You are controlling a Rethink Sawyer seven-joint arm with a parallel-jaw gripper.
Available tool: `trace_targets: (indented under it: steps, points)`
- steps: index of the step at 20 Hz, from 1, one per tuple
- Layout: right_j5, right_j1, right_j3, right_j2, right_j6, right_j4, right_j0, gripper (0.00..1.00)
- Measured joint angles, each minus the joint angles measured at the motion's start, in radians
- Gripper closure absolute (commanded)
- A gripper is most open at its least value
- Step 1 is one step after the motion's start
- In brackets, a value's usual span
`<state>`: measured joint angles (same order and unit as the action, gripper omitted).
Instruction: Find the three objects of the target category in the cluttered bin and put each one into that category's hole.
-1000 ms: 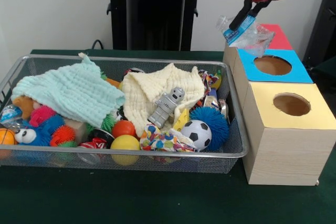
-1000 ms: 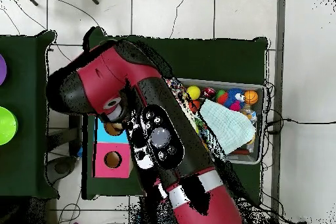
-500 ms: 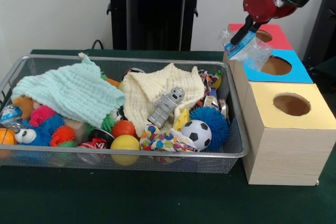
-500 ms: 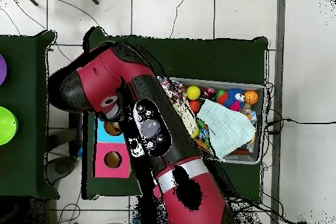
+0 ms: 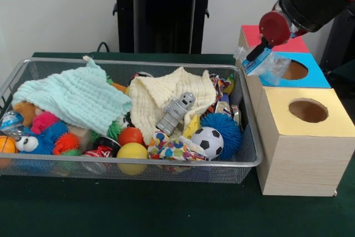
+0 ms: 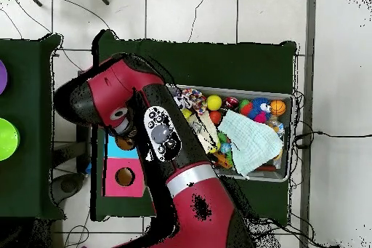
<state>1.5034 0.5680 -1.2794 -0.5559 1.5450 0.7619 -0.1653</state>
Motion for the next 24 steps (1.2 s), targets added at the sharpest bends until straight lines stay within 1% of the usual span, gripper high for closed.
trace_targets:
  steps: [8,13,17,24]
  points:
    - [0.03,-0.022,0.024,0.033,0.0,-0.04,0.03,1.0]
    - [0.074,-0.022,0.033,0.049,0.0,-0.066,0.049,1.0]
    - [0.136,-0.02,0.044,0.071,0.0,-0.085,0.075,1.0]
    - [0.174,-0.015,0.054,0.091,0.0,-0.103,0.101,1.0]
